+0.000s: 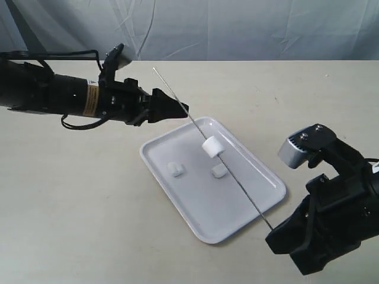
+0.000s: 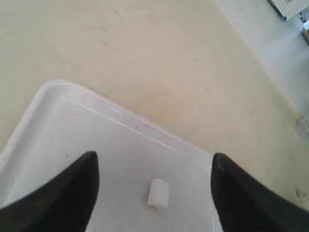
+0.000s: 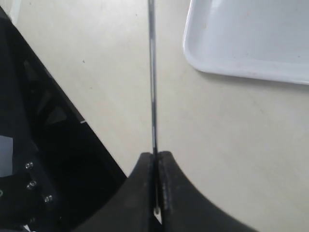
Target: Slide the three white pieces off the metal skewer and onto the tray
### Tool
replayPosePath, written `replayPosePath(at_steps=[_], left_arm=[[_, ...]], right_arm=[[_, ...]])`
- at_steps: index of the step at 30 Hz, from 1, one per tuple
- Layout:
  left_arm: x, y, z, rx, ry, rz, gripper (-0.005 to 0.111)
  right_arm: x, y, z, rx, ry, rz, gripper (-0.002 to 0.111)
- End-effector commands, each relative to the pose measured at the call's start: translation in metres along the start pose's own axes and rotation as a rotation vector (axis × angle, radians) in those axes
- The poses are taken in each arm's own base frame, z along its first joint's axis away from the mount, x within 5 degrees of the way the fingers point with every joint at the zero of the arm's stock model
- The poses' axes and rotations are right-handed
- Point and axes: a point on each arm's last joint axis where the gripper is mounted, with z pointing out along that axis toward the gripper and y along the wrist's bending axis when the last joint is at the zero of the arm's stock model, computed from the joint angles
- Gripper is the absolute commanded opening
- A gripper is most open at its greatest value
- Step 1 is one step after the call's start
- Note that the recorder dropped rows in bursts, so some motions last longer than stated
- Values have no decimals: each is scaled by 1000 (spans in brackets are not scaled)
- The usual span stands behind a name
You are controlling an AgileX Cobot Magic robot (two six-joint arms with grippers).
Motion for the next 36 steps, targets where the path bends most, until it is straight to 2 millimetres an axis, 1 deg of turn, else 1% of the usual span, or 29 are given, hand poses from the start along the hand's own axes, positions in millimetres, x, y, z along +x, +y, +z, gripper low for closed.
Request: replayPosePath(at_steps=[1, 5, 8, 9, 12, 16, 22, 27, 31, 36], left_arm=[[-4, -14, -17, 57, 55, -59, 63], [0, -29, -24, 181, 121, -103, 63], [2, -42, -29, 305, 114, -137, 63], [1, -43, -29, 315, 101, -146, 63], [1, -46, -32, 319, 81, -157, 63], [8, -50, -35, 312, 115, -142, 63], [15, -54, -40, 320, 70, -164, 63], [15, -56, -42, 324, 40, -176, 63], [14, -57, -42, 328, 24, -174, 63], [11, -67, -34, 361, -20, -168, 63]], right_arm=[[-11, 0, -5, 25, -79, -1, -1], [-28, -3, -15, 83, -172, 40, -1], [-36, -6, -16, 107, -203, 59, -1], [-36, -7, -15, 112, -205, 62, -1], [-38, -12, -9, 109, -186, 89, -1], [-40, -15, -3, 86, -188, 143, -1], [-44, -22, 5, 87, -191, 186, -1], [-45, -25, 11, 66, -180, 208, -1], [-47, -24, 13, 37, -193, 194, -1], [-49, -21, 13, -3, -204, 192, -1]])
